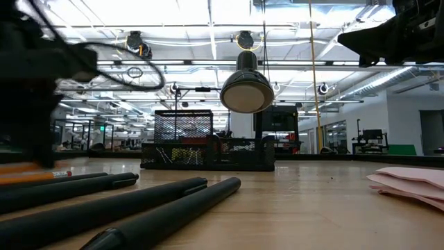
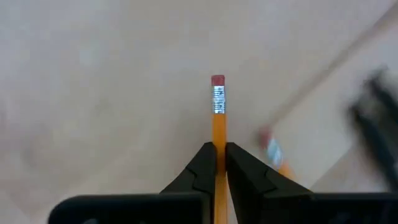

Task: Pick and place office supplies into organizer
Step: Put the left pencil into the desk organizer

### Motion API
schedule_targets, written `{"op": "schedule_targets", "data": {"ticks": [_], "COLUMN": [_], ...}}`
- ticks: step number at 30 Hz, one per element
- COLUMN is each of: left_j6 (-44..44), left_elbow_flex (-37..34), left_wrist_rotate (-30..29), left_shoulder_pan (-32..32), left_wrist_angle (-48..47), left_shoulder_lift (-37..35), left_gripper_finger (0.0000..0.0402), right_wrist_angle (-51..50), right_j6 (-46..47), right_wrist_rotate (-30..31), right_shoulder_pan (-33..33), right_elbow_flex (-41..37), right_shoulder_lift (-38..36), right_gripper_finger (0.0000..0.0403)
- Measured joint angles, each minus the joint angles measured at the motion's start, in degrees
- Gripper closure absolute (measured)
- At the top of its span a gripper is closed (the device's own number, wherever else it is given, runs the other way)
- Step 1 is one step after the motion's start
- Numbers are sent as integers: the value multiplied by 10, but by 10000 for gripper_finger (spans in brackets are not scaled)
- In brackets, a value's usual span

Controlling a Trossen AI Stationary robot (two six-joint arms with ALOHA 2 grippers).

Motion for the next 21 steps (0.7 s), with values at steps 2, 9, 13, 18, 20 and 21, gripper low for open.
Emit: {"op": "schedule_targets", "data": {"ticks": [2, 9, 13, 18, 20, 21], "left_j6": [11, 99, 211, 397, 481, 521], "left_elbow_flex": [4, 4, 4, 5, 5, 5], "left_wrist_rotate": [-31, -221, -373, -489, -501, -501], "left_shoulder_pan": [-1, -2, -3, 11, 26, 34], "left_wrist_angle": [-4, -21, 5, 81, 129, 157], "left_shoulder_lift": [-20, -112, -173, -218, -230, -234], "left_gripper_finger": [371, 391, 393, 377, 377, 380], "right_wrist_angle": [0, -2, -2, -2, -2, -2], "right_j6": [-1, 0, -1, -8, -12, -12], "right_wrist_rotate": [0, 0, 0, 0, 0, 0], "right_shoulder_pan": [0, 0, 0, 0, 0, 0], "right_elbow_flex": [0, 0, 0, 0, 0, 0], "right_shoulder_lift": [0, 0, 0, 0, 0, 0], "right_gripper_finger": [399, 399, 399, 399, 399, 399]}}
